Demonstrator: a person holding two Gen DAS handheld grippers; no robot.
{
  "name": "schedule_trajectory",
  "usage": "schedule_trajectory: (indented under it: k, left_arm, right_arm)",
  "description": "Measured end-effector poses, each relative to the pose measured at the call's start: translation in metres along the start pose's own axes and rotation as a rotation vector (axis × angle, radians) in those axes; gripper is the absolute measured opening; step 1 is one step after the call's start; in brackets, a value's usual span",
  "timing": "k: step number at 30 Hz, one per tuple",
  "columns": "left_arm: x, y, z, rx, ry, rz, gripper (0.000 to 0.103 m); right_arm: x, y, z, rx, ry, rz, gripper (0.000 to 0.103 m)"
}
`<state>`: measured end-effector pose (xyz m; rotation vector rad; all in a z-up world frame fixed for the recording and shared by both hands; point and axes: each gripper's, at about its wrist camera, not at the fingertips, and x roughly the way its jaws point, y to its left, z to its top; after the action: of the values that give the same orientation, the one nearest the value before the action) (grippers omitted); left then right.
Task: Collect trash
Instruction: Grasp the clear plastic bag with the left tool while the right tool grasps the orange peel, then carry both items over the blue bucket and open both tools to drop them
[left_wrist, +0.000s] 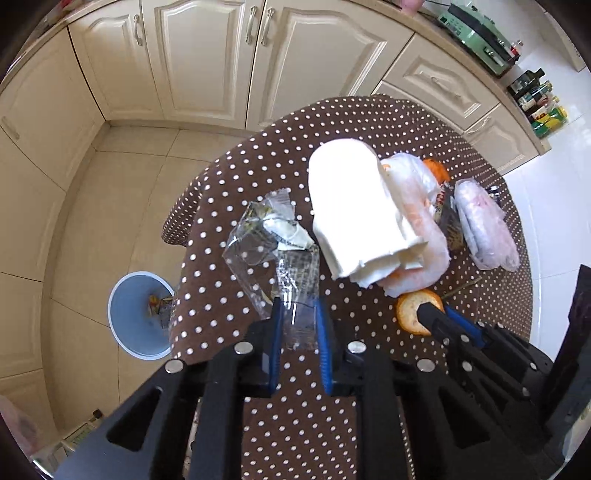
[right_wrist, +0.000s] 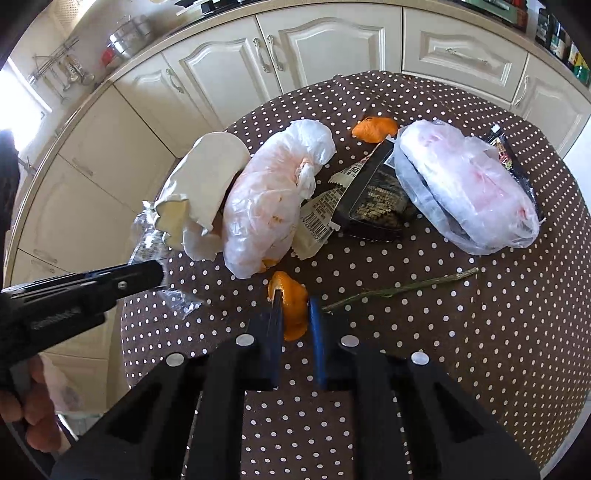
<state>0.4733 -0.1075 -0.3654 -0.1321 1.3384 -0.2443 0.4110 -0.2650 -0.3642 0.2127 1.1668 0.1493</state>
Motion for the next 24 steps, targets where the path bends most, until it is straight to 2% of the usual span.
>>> schedule_trajectory:
  k: [6, 10, 16, 24]
  left_arm:
    - [-0.024, 0.01, -0.009, 0.016, -0.026, -0.026, 0.016]
    - [-0.039, 0.024, -0.019, 0.022, -0.031, -0.037, 0.016]
    - [-0.061, 0.062, -0.033, 0.011, -0.036, -0.031, 0.016]
    - [-0.094, 0.145, -0.052, -0.048, -0.046, 0.011, 0.016]
  right_arm:
    - [-0.023, 0.011, -0.003, 0.011, -0.041, -0.017, 0.011]
    - [-0.036, 0.033, -0.007, 0.005, -0.06, 0.0, 0.011]
    - [-0.044, 0.091, -0.014, -0.026, -0.075, 0.047, 0.011]
    - [-0.028, 0.18, -0.017, -0.091, -0.072, 0.116, 0.011]
